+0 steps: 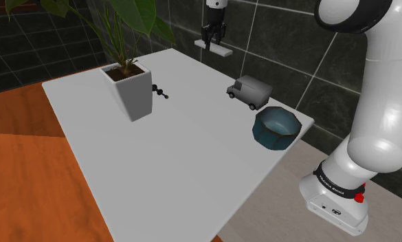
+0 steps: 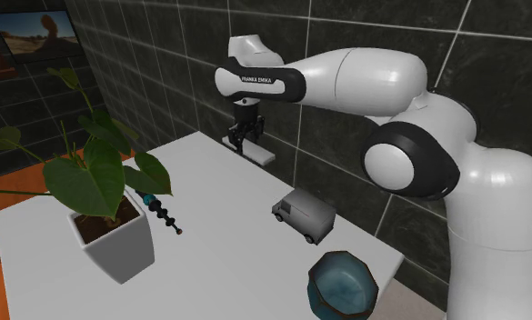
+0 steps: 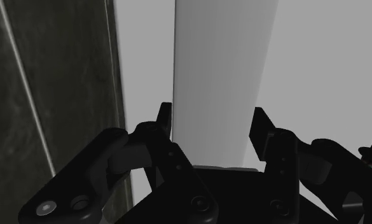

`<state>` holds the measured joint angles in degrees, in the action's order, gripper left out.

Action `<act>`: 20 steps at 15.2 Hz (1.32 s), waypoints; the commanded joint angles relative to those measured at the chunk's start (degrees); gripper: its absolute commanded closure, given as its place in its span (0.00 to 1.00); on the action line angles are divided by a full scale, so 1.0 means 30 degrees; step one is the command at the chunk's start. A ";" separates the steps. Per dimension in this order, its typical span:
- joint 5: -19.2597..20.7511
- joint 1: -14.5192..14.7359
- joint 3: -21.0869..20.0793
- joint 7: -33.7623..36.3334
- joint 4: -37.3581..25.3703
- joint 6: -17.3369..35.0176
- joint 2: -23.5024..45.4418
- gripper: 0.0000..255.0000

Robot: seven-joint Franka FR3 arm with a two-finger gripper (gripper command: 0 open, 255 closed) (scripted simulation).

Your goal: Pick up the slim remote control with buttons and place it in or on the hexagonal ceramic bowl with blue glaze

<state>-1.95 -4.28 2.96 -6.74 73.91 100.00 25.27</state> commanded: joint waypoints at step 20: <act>0.0463 0.1199 -0.0959 0.2109 1.9226 0.3220 -1.6039 1.00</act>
<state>-0.49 -0.82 0.32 -0.76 129.41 109.77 -20.56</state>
